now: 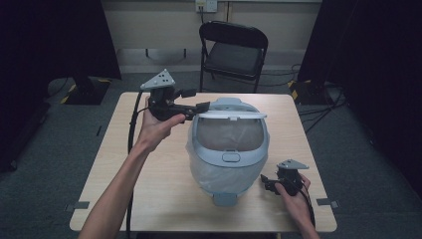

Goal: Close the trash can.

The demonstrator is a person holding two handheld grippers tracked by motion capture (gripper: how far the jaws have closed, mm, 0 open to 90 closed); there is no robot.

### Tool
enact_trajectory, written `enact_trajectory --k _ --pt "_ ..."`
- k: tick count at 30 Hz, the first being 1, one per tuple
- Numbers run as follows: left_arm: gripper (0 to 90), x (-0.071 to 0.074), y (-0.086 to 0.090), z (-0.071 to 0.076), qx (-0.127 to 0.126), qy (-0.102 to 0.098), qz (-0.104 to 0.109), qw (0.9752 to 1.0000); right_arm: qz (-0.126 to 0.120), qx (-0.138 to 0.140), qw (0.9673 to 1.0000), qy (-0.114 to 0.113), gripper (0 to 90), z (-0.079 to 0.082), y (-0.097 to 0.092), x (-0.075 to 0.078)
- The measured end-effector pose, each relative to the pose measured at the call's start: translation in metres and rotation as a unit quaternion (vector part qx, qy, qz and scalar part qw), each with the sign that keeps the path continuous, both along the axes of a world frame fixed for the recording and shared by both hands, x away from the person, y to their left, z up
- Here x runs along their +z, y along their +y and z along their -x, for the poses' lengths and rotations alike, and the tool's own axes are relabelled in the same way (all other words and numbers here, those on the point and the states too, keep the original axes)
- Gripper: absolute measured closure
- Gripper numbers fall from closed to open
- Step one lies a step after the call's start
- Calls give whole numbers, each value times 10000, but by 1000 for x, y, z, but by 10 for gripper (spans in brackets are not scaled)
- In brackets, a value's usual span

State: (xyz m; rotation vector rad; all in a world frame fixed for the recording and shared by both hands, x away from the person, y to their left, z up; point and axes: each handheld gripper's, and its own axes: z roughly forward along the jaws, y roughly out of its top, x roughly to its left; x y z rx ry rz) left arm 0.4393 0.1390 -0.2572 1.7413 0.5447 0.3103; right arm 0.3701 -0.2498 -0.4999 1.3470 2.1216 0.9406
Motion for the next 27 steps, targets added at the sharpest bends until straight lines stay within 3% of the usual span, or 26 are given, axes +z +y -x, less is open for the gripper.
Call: enact_trajectory --k 3,6,17,27 --pt "265 2 -1 6 -93 -10 -111 9999 1 0 10000 -1 204 0 0 0" --pt "265 3 -1 9 -119 -6 -52 9999 2 1 10000 -1 204 0 0 0" --pt "265 -6 -17 25 -447 45 -149 9989 2 2 10000 -1 204 0 0 0" --pt "253 -9 -37 39 -753 7 -489 9960 1 1 10000 -1 204 0 0 0"
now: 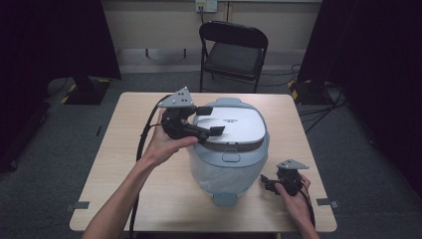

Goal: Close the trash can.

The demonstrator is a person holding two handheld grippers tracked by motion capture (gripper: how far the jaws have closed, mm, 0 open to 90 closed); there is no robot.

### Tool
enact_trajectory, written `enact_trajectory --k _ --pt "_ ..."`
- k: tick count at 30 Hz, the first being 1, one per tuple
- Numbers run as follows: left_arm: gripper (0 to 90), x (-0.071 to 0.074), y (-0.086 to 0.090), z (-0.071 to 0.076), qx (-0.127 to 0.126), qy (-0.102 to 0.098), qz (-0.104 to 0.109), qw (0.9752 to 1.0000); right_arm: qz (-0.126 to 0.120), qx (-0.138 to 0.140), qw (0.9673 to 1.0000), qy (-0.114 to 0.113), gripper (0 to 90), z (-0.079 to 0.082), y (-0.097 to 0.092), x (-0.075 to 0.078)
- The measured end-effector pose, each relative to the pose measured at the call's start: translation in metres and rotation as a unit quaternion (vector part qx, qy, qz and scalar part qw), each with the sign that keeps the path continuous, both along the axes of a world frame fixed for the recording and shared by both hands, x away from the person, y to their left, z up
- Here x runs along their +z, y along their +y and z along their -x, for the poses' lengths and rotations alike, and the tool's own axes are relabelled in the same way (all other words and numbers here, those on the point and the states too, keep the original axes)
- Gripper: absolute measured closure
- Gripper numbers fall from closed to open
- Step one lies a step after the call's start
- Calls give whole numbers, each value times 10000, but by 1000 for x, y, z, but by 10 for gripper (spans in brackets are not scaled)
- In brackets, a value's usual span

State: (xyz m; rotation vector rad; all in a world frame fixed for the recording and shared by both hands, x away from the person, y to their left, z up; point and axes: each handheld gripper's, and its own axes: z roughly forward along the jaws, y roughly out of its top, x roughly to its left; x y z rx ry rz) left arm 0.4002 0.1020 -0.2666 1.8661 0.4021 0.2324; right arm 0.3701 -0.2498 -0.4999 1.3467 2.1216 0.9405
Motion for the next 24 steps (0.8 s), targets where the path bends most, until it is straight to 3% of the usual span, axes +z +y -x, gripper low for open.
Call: enact_trajectory --k 5,9,19,22,24 --pt "251 -2 -5 5 -34 -68 -88 9999 -1 -2 10000 1 204 0 0 0" --pt "235 -13 -8 7 -76 -51 -233 9997 -1 -3 10000 2 204 0 0 0" --pt "231 -17 -12 13 -66 -171 -127 9998 -3 -2 10000 2 204 0 0 0" --pt "230 -22 -10 11 -164 -255 -4 9995 -4 -3 10000 2 204 0 0 0" --pt "238 -20 -10 13 -149 -316 -84 9994 -4 -3 10000 2 203 0 0 0"
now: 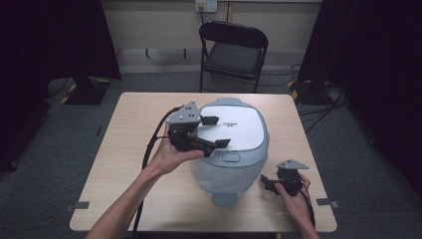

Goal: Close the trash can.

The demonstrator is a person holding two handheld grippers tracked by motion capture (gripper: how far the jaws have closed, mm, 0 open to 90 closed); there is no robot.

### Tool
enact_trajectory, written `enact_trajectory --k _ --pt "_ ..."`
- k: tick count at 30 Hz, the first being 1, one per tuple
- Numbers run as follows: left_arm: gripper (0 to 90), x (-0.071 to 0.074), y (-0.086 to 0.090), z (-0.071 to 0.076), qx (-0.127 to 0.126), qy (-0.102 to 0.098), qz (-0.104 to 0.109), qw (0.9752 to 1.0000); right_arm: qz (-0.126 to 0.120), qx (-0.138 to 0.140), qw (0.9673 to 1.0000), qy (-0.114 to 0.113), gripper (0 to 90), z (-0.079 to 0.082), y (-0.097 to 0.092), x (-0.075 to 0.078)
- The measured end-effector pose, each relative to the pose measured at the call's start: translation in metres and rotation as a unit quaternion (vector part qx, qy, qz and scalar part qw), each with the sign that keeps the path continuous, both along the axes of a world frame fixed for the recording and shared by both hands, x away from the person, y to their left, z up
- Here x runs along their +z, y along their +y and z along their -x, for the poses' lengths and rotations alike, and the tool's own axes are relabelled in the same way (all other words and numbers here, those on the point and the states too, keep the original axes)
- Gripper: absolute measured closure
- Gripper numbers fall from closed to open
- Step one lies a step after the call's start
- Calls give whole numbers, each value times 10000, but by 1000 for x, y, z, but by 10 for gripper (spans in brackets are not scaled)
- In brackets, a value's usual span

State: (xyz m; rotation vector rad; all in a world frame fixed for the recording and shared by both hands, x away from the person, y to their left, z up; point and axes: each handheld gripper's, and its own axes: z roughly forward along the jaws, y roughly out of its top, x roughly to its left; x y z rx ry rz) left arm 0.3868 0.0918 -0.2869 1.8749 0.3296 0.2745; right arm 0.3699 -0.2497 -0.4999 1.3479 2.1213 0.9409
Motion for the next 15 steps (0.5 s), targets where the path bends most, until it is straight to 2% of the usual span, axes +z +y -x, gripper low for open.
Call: enact_trajectory --k 1,2,3,8,12,14,15 --pt "254 0 0 0 0 0 0 10000 0 0 10000 0 203 0 0 0" --pt "283 -1 -2 2 -25 -78 -138 9999 0 -5 10000 -1 204 0 0 0" --pt "298 -2 -1 3 -5 -122 -139 9998 5 -6 10000 -1 203 0 0 0" --pt "298 2 -3 2 53 -25 -200 9998 4 -9 10000 -1 204 0 0 0" --pt "293 1 -4 2 77 36 -106 9999 5 -9 10000 -1 203 0 0 0" --pt "267 2 -2 0 15 183 -20 9998 5 -9 10000 -1 203 0 0 0" --pt "257 2 -1 0 16 176 -18 9998 2 -8 10000 1 203 0 0 0"
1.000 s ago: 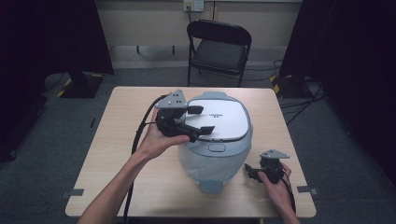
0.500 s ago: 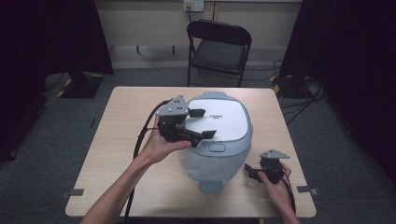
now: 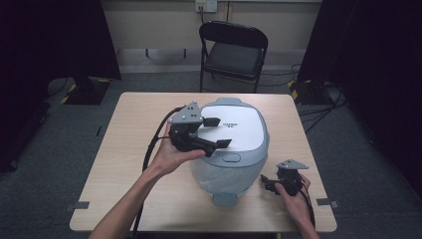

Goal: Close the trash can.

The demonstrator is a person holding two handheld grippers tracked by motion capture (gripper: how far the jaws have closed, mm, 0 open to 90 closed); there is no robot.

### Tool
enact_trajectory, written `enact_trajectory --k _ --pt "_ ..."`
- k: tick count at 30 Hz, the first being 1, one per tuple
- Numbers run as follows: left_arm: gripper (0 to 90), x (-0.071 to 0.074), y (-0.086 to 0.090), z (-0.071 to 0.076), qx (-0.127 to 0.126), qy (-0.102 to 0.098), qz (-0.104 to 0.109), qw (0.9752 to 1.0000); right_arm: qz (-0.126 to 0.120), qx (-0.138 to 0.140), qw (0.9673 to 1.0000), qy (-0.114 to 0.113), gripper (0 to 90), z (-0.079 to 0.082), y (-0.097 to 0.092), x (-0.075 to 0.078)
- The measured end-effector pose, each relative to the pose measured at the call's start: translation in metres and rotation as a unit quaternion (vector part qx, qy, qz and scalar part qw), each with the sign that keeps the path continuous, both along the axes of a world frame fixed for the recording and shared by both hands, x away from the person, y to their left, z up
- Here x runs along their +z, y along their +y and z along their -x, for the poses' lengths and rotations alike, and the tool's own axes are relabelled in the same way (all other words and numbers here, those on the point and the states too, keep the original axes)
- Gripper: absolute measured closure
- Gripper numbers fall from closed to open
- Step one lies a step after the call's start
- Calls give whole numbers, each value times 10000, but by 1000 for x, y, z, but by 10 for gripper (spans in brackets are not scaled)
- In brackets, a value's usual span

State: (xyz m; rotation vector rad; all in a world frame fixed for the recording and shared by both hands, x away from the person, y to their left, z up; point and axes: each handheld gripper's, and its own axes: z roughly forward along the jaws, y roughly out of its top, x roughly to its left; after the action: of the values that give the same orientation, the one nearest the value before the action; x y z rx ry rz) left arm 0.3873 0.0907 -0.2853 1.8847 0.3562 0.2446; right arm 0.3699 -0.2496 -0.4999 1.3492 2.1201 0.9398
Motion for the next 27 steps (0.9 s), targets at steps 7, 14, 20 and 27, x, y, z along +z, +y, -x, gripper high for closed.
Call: enact_trajectory --k 7,14,20,27 --pt "256 1 24 -4 337 11 278 9990 4 -1 10000 -3 203 0 0 0" --pt "228 2 53 -13 729 39 415 9965 2 -1 10000 -1 203 0 0 0" --pt "232 1 81 -16 1043 141 361 9938 1 -2 10000 -1 203 0 0 0" --pt "243 -10 113 -14 1510 202 223 9881 2 0 10000 -2 204 0 0 0"
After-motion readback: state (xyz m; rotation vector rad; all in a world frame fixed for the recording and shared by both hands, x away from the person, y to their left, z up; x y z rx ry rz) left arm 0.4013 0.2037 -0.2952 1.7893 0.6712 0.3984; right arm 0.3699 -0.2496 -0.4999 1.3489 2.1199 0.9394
